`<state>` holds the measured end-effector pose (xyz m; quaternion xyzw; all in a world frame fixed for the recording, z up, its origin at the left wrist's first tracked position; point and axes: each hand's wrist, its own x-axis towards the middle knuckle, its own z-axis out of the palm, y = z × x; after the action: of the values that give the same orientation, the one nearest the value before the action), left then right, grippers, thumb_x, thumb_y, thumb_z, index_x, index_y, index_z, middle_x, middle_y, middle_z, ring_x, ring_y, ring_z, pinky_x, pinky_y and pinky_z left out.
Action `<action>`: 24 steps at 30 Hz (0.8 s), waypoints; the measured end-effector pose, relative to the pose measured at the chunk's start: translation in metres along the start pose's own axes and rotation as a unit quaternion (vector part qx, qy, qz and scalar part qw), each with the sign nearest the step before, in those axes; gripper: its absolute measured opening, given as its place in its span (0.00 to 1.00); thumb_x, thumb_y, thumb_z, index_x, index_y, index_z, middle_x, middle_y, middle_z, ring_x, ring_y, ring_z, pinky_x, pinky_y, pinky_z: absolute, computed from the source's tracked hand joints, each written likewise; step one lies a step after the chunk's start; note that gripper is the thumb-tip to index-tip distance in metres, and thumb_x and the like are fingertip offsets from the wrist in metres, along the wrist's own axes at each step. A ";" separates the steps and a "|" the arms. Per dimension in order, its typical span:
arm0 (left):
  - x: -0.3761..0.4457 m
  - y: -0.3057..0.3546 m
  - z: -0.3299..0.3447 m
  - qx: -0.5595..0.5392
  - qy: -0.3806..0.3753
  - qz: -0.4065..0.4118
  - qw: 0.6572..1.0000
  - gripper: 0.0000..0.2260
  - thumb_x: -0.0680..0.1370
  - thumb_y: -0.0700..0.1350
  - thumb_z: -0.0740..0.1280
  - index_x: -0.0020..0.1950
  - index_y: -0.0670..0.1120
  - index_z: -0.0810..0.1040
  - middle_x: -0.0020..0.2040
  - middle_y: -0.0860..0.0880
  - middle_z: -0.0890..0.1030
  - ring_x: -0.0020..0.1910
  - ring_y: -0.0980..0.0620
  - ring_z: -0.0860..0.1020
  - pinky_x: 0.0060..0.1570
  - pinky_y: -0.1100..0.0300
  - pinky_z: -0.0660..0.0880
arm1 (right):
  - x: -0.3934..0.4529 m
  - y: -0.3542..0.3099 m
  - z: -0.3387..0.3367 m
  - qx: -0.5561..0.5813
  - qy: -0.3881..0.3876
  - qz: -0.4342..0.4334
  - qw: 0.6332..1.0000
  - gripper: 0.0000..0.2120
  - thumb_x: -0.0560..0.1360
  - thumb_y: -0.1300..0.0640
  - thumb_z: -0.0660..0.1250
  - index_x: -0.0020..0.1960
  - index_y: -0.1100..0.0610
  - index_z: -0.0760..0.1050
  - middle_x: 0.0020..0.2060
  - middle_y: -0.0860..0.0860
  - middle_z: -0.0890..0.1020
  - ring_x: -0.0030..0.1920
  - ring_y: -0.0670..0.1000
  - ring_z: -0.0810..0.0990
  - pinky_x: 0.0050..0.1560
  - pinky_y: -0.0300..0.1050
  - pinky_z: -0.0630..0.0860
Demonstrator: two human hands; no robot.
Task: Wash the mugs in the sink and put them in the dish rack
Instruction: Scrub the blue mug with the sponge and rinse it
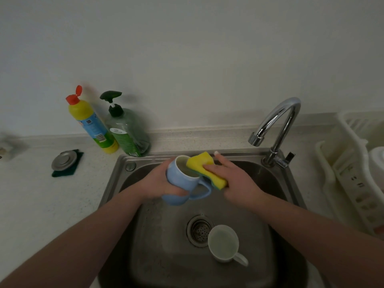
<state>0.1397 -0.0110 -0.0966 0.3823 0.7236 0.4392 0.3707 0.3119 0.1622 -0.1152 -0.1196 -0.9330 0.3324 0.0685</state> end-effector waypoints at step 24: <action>-0.009 -0.024 0.048 -0.436 0.104 -0.183 0.875 0.21 0.74 0.60 0.62 0.59 0.46 0.77 0.47 0.42 0.85 0.46 0.42 0.82 0.49 0.40 0.78 | 0.002 -0.016 0.015 0.496 -0.097 0.172 0.845 0.36 0.67 0.70 0.60 0.72 0.48 0.67 0.64 0.54 0.76 0.61 0.57 0.77 0.57 0.51 0.78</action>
<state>0.1798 -0.0095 -0.1333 -0.0055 0.5503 0.6717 0.4960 0.3043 0.1411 -0.1164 -0.1954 -0.6100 0.7673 -0.0309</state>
